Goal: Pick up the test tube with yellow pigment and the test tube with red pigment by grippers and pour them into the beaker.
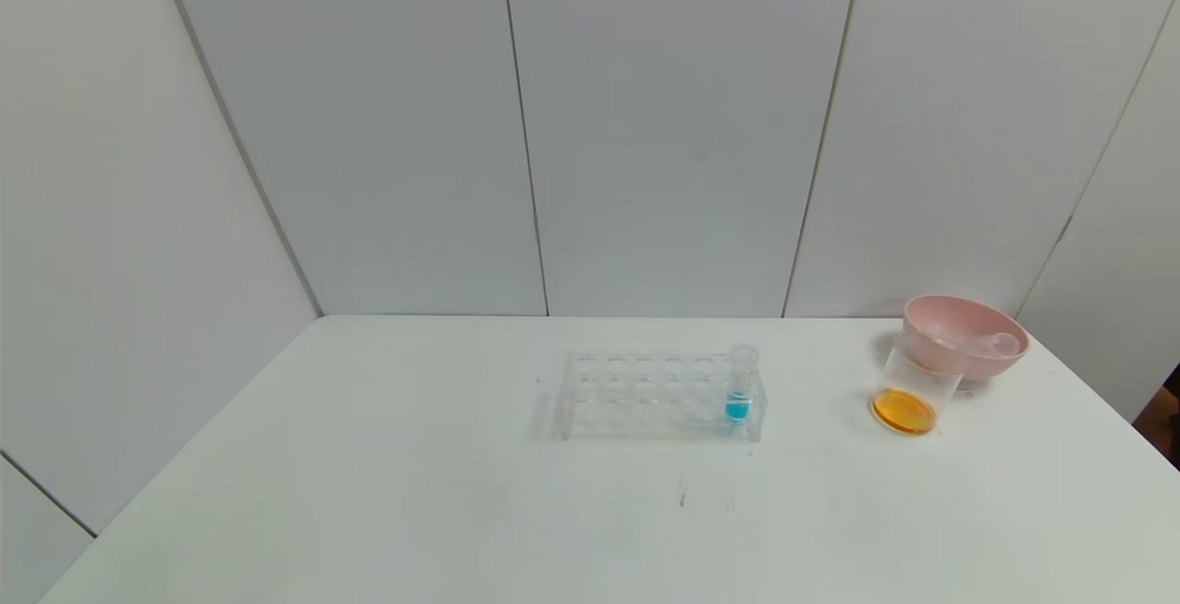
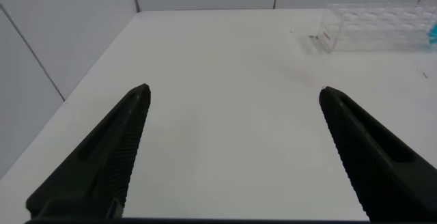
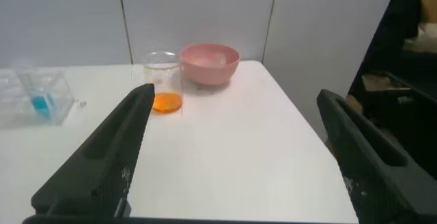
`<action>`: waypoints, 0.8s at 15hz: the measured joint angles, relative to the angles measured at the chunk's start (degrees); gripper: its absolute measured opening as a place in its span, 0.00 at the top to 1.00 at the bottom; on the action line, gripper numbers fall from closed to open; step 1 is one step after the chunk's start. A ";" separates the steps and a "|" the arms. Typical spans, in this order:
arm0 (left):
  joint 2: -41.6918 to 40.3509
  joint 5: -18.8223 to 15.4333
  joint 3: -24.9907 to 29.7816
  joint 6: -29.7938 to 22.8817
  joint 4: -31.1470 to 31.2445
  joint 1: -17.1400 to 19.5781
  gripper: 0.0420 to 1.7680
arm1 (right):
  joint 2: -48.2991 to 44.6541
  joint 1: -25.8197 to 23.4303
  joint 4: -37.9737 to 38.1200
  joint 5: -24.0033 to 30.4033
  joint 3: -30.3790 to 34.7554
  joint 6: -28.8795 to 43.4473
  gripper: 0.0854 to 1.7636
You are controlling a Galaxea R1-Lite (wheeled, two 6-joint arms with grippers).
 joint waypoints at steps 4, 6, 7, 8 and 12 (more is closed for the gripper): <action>0.00 -0.02 0.00 0.00 -0.02 0.00 0.00 | -6.24 4.90 10.54 -0.79 1.68 -1.39 0.04; 0.00 0.00 0.00 0.00 0.00 -0.02 0.00 | -10.34 5.06 18.22 2.18 1.49 -1.41 0.04; 0.00 -0.02 0.00 0.00 0.02 0.00 0.00 | -12.57 4.88 21.67 5.25 1.01 -1.34 0.04; 0.00 -0.02 0.00 0.02 0.00 0.00 0.00 | -14.53 4.74 24.36 8.91 0.85 -1.26 0.04; 0.00 -0.02 0.00 0.00 0.00 0.00 0.00 | -18.47 4.52 25.39 10.41 1.15 -0.95 0.04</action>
